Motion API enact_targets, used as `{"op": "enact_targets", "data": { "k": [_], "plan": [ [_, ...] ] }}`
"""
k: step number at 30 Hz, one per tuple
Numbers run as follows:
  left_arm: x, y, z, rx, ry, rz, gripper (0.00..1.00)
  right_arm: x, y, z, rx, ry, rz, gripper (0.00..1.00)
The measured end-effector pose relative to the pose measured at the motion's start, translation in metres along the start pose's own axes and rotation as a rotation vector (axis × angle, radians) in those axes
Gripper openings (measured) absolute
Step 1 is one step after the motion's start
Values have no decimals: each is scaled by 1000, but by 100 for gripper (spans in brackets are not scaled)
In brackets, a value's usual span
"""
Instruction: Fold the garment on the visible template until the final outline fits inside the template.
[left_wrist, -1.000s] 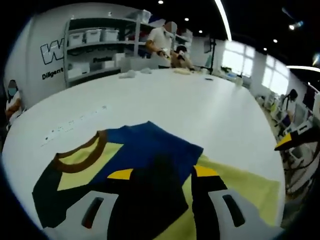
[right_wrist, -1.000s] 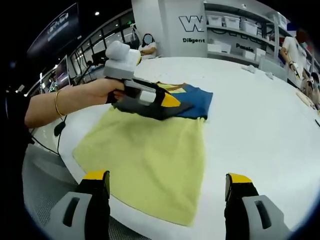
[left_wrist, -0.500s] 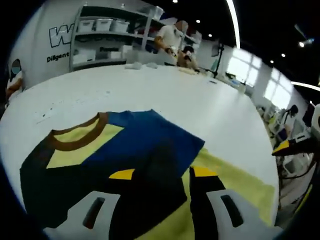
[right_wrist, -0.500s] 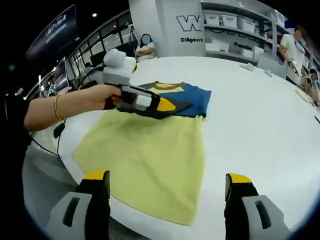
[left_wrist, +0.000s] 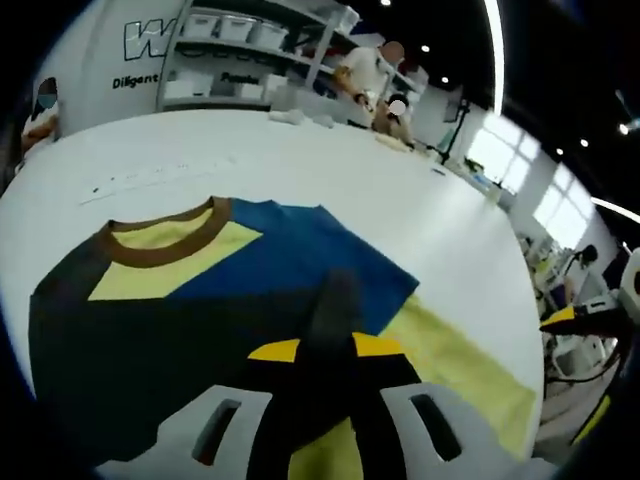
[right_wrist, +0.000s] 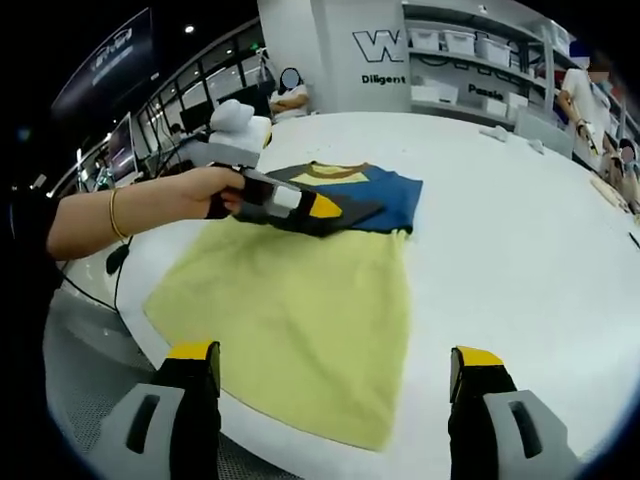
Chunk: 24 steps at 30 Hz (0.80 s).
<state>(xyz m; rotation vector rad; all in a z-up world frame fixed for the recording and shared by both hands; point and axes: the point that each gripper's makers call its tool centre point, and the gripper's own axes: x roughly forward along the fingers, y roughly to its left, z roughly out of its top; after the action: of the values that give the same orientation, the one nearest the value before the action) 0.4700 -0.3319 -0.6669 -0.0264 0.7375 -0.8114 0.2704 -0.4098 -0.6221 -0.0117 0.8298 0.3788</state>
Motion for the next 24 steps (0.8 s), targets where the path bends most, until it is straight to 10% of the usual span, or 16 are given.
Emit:
{"op": "enact_targets", "data": {
  "k": [24],
  "plan": [
    [1,-60,14,96,-56,-161,0,1,3,-3,0,4,8,94]
  ]
}}
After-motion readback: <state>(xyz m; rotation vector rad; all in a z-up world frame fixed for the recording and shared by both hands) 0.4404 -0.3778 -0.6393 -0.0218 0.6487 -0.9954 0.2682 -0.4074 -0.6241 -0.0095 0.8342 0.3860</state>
